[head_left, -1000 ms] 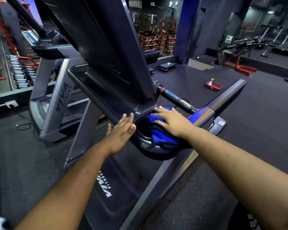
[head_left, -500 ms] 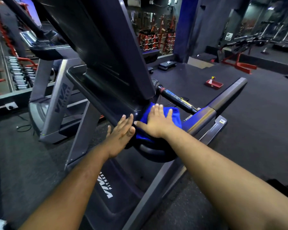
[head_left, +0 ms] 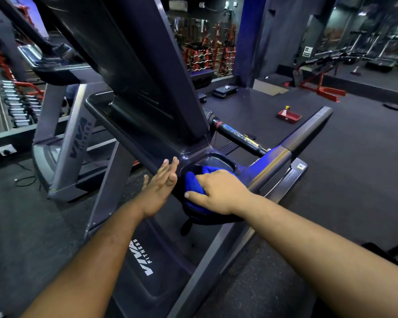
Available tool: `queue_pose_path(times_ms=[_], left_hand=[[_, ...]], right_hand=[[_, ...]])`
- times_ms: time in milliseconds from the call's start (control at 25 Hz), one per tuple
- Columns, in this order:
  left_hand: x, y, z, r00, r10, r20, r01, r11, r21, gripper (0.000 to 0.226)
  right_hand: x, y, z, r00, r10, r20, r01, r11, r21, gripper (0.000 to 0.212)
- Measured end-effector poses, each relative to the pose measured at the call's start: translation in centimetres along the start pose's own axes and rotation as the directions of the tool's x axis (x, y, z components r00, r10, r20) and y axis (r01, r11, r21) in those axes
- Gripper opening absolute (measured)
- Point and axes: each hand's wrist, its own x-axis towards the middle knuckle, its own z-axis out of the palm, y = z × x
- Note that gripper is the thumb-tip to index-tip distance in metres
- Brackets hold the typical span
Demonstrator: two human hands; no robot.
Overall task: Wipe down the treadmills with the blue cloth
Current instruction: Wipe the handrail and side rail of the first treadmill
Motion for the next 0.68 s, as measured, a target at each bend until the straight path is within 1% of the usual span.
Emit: queue_pose_path(times_ms=[40,80,120,160,200,240,280,320,360,440,560,600,680], left_hand=[[0.0,0.0,0.0,1.0,0.003,-0.003,-0.003,1.0,0.023,0.121],[0.0,0.0,0.1,1.0,0.006,-0.002,-0.006,0.999,0.038,0.12],[0.0,0.1,0.1,1.0,0.01,-0.005,-0.01,0.999,0.046,0.121],[0.0,0.1,0.0,1.0,0.013,-0.012,-0.012,0.999,0.051,0.121],[-0.1,0.2,0.1,1.0,0.012,-0.016,-0.011,0.999,0.054,0.122],[-0.1,0.4,0.2,1.0,0.009,-0.015,-0.008,0.999,0.053,0.124],[-0.2,0.5,0.3,1.0,0.008,-0.014,-0.007,0.999,0.053,0.125],[-0.1,0.6,0.5,1.0,0.013,-0.019,-0.012,0.999,0.052,0.126],[0.0,0.5,0.6,0.999,0.016,-0.028,-0.015,0.999,0.048,0.127],[0.0,0.4,0.7,0.999,0.012,-0.034,-0.011,1.0,0.013,0.128],[-0.3,0.7,0.7,1.0,-0.009,-0.019,0.009,1.0,-0.018,0.125],[-0.3,0.8,0.7,1.0,-0.012,-0.019,0.012,1.0,0.001,0.126],[-0.2,0.9,1.0,0.999,-0.006,-0.038,0.009,0.996,0.085,0.128]], right_hand=[[-1.4,1.9,0.3,0.992,-0.115,-0.049,0.116,0.993,0.019,0.049],[-2.5,4.3,0.5,0.973,-0.216,-0.081,0.217,0.976,0.002,0.05],[-3.0,6.6,0.4,0.959,-0.265,-0.1,0.264,0.964,-0.025,0.057],[-3.1,8.2,0.2,0.965,-0.245,-0.092,0.244,0.969,-0.02,0.065],[-2.9,8.9,-0.2,0.984,-0.164,-0.064,0.164,0.986,0.001,0.072],[-2.6,8.6,-0.4,0.998,-0.049,-0.033,0.049,0.999,0.006,0.078],[-2.3,7.4,-0.2,0.998,0.067,-0.013,-0.068,0.998,-0.014,0.083],[-2.2,5.6,0.4,0.988,0.154,-0.013,-0.154,0.987,-0.043,0.086],[-2.1,3.3,1.1,0.982,0.187,-0.023,-0.188,0.98,-0.066,0.087],[-1.2,-0.9,1.9,0.985,0.169,-0.028,-0.17,0.982,-0.08,0.08],[0.0,-2.2,1.5,0.988,0.152,-0.037,-0.154,0.985,-0.077,0.071],[-0.6,-1.7,1.4,0.994,0.094,-0.059,-0.099,0.991,-0.089,0.071],[-3.4,0.5,1.7,0.989,-0.079,-0.122,0.068,0.993,-0.096,0.072]])
